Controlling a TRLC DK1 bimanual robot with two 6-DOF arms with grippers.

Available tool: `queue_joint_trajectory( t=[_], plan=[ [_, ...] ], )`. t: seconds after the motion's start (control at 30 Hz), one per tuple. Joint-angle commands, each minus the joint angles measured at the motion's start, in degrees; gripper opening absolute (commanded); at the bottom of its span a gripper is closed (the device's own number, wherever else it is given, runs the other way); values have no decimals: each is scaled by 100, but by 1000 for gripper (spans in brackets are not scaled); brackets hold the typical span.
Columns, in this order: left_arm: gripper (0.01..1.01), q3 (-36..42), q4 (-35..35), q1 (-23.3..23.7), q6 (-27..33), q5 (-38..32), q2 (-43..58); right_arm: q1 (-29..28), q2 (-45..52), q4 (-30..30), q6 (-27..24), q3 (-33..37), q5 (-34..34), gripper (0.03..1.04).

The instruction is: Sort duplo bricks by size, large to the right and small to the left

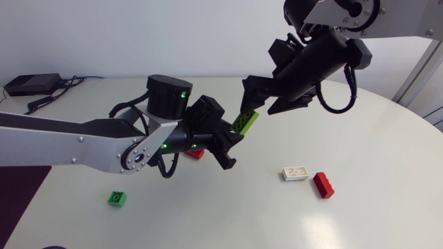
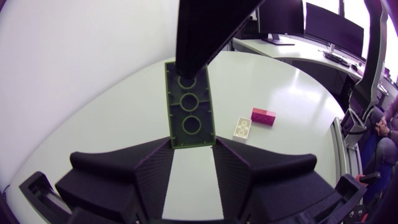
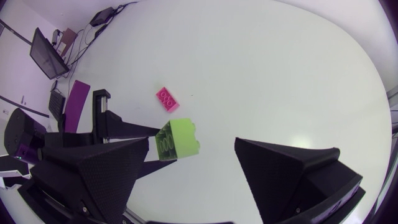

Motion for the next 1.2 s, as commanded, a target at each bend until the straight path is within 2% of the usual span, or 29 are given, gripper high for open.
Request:
queue_joint_trajectory(
  t=[0.0,0.1,0.47,0.53,0.63,0.73,0.93,1.17],
  plan=[
    [325,-170,206,73,-288,-48,-139,41,-98,-15,150,-43,-18,990],
    [325,-170,364,108,-552,-84,-209,5,-106,108,167,-43,-18,959],
    [325,-161,425,3,-701,-145,-323,5,-124,248,159,-87,-18,900],
    [325,-152,425,-24,-701,-145,-323,5,-150,275,167,-104,-18,831],
    [326,-161,425,-50,-719,-145,-297,5,-194,301,176,-104,-18,800],
    [326,-152,425,-59,-728,-145,-297,23,-256,415,202,-192,-26,720],
    [326,-143,434,-68,-736,-145,-235,32,-493,872,326,-570,-18,452],
    [326,-117,443,-129,-728,-154,-235,93,-423,881,326,-737,-18,454]
  ],
)
